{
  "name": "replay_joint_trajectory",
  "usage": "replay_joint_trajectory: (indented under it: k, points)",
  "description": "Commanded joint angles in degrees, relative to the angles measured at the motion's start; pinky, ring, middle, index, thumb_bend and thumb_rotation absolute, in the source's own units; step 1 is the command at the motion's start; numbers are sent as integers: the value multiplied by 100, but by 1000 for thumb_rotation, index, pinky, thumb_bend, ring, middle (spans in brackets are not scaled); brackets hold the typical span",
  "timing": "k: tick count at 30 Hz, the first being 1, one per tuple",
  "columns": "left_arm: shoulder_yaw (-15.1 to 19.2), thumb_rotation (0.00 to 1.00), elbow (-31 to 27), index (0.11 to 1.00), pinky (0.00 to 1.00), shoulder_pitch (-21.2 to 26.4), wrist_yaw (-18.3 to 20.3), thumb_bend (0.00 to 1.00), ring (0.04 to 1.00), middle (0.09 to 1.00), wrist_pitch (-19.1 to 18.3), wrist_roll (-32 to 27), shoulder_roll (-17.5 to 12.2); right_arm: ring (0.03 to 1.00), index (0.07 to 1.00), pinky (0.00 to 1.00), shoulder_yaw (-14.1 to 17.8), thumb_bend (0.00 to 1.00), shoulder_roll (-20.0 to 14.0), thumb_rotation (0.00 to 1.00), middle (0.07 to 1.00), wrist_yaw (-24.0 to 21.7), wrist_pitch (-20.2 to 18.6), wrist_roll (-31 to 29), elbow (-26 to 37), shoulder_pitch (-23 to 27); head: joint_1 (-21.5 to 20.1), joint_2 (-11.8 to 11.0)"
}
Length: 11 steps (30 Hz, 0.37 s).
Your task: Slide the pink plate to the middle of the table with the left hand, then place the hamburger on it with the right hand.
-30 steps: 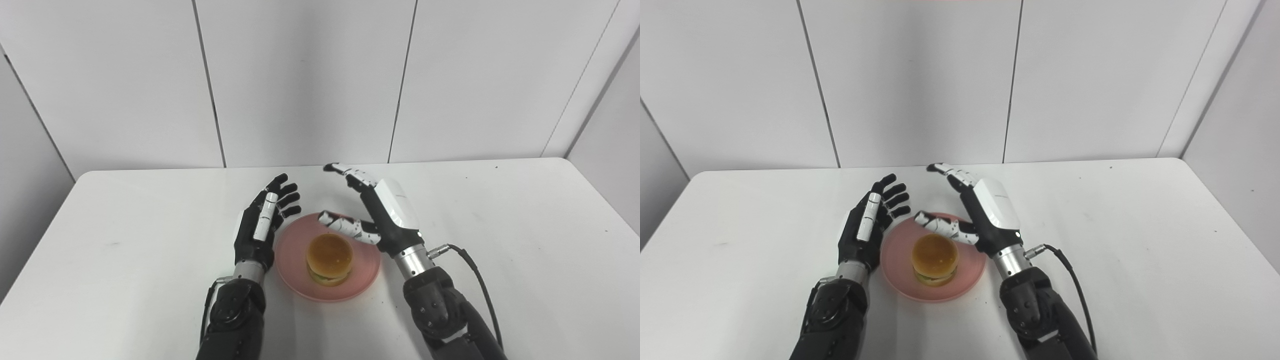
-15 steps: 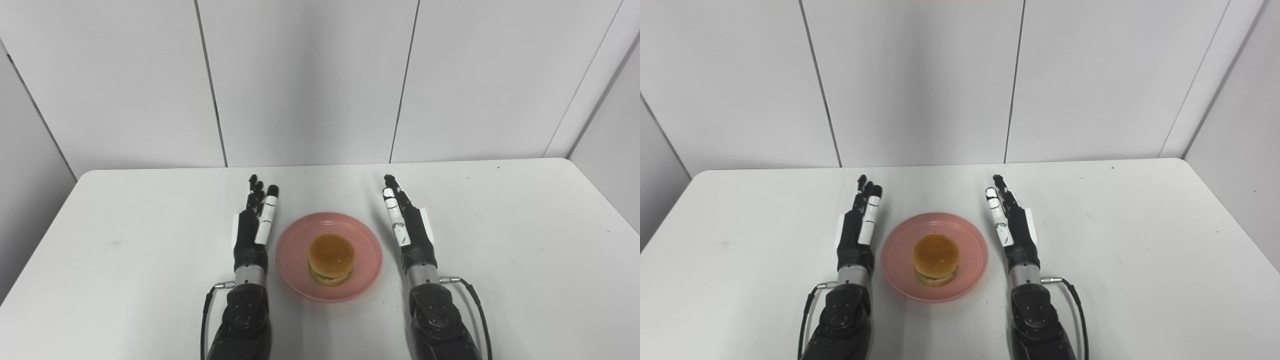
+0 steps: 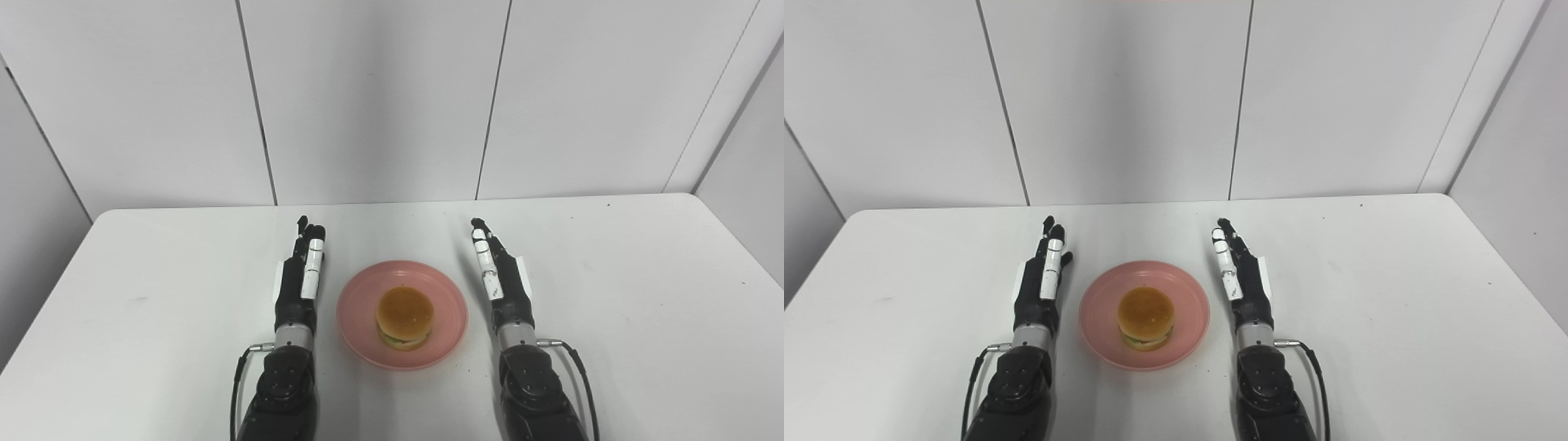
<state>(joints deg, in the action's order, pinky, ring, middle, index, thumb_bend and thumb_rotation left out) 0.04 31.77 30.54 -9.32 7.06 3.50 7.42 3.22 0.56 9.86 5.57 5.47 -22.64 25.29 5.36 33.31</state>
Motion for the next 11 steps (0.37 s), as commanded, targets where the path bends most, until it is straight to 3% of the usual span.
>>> replay_joint_trajectory:
  k: [1, 11]
  points:
    - [-35, 967, -174, 1000, 1000, 96, 98, 829, 1000, 1000, -48, -23, -16, 937, 868, 946, -24, 650, 39, 1000, 926, 21, -38, -1, 75, 104, -10, 11]
    - [-84, 966, -250, 1000, 1000, 67, 228, 816, 1000, 1000, -177, -1, -71, 925, 879, 928, 10, 651, 118, 1000, 926, 25, -11, -174, 143, 52, -35, 36]
